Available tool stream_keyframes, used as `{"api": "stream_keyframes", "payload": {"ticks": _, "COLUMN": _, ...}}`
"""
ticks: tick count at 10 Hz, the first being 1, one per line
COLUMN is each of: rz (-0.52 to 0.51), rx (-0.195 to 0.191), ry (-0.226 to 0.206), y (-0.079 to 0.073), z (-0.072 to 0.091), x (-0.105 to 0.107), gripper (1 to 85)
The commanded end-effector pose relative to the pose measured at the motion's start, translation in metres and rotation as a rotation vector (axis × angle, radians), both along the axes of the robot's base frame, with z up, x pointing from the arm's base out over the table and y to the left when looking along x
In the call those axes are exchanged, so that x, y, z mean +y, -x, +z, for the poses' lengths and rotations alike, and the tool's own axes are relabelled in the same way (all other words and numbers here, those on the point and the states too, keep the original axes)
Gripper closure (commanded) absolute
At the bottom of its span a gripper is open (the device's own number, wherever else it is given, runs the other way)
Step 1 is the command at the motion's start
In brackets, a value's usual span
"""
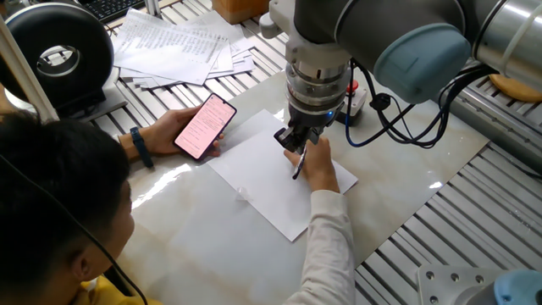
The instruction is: Use the correction tape on paper
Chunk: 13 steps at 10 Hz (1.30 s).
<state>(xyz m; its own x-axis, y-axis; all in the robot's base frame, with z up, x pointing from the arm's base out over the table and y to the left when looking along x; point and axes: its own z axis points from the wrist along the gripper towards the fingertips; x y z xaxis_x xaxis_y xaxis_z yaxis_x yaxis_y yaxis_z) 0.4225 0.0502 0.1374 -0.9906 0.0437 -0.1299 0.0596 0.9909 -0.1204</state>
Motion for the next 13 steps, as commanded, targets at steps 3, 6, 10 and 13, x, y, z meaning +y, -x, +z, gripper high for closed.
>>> {"api": "stream_keyframes", "payload": {"ticks": 3, "rz": 0.000, "rx": 0.001, "ry": -0.016, "y": 0.0005, "z": -0.0005, "x": 0.0026, "gripper": 50.3}}
{"api": "stream_keyframes", "payload": {"ticks": 6, "rz": 0.009, "rx": 0.004, "ry": -0.015, "y": 0.0009, "z": -0.0007, "x": 0.0024, "gripper": 50.3}}
{"api": "stream_keyframes", "payload": {"ticks": 10, "rz": 0.011, "rx": 0.005, "ry": -0.013, "y": 0.0012, "z": -0.0008, "x": 0.0020, "gripper": 50.3}}
{"api": "stream_keyframes", "payload": {"ticks": 13, "rz": 0.012, "rx": 0.006, "ry": -0.013, "y": 0.0014, "z": -0.0009, "x": 0.0019, "gripper": 50.3}}
